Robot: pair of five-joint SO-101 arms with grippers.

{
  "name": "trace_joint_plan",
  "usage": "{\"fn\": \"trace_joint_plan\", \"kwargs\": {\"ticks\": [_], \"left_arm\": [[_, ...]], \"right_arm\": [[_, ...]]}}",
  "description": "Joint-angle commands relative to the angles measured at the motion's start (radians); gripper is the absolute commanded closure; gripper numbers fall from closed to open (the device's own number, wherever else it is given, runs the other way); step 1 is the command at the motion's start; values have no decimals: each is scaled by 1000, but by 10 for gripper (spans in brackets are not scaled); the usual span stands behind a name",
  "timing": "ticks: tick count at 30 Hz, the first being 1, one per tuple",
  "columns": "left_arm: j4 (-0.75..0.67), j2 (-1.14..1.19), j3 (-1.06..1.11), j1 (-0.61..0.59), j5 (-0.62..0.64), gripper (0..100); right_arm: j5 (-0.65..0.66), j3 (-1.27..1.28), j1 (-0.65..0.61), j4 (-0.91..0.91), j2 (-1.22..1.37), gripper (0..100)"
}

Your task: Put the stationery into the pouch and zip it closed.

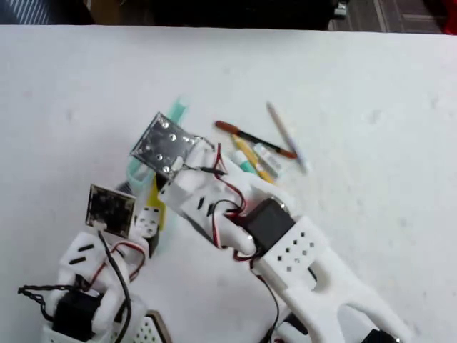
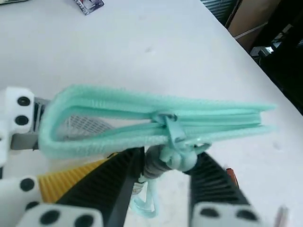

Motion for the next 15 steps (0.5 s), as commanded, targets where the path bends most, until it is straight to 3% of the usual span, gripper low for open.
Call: {"fn": "trace_joint_plan", "kwargs": {"ticks": [1,7,12,15], "left_arm": [[3,-10,-11,16,-12,977],[-15,-10,-12,16,-12,967],[-6,-10,-14,15,72,765],[9,-10,-29,13,101,752]], "right_arm": [[-11,-44,-5,-44,-35,960],[-3,-40,-4,-25,-203,981],[28,-40,4,5,-280,981],[69,-40,25,19,-280,981]]}}
